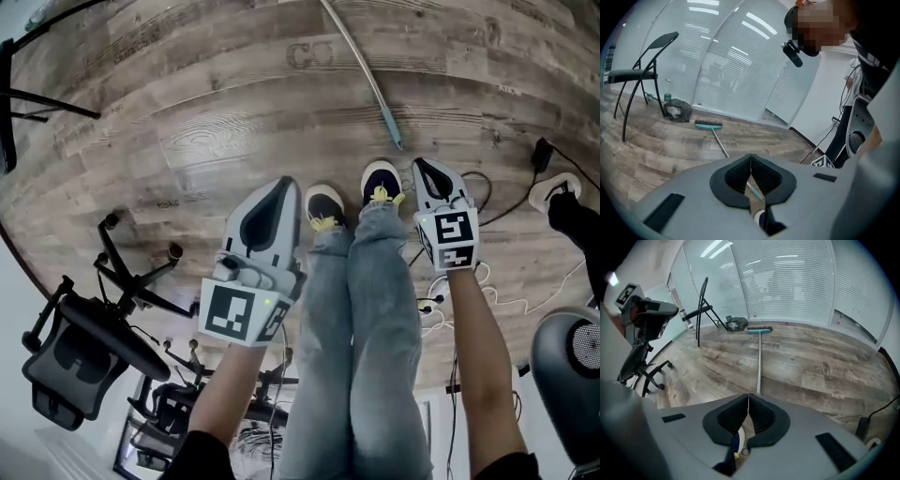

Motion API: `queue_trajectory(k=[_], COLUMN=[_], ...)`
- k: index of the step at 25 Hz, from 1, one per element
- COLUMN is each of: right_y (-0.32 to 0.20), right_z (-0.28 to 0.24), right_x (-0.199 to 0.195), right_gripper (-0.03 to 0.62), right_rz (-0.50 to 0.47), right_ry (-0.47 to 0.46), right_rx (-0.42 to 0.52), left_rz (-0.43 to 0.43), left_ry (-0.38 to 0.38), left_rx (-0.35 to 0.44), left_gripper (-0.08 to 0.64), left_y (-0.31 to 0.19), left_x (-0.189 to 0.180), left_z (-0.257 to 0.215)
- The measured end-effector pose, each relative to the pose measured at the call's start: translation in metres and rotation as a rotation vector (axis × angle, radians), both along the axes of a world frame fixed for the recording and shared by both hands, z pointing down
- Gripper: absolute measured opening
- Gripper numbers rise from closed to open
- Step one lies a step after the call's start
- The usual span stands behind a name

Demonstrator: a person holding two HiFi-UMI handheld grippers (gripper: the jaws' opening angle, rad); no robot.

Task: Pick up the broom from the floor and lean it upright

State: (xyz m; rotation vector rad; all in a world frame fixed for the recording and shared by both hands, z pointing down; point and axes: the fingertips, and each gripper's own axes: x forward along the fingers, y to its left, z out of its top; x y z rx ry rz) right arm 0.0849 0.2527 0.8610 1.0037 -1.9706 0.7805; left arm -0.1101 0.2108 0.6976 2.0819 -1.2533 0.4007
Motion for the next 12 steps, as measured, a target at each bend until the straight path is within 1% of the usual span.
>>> queue_trajectory(k=[3,6,10,12], right_y=[0.014,0.030,0.037,0.042], right_z=[0.058,0.101,0.148,0.167], right_x=[0.006,0.011,0.017,0.019], right_gripper=[0.017,0.018,0.026,0.057], right_rz=[0.001,-0.005,0.004,0.009], right_ry=[0.049,0.078,0.089,0.098], right_rx=[-0.036,-0.060,-0.082,-0.101], left_rz=[0.003,0.005,0.011,0.007], left_ry=[0.004,0.013,0.017,0.021], left_rx=[-0.034,-0.066,-0.069,-0.066], left_gripper=[0.020,0.021,0.021,0.021], left_y=[0.013,0.027,0.031,0.028], left_x=[0.000,0.003,0.011,0.012], left_z=[0.049,0.090,0.139,0.156])
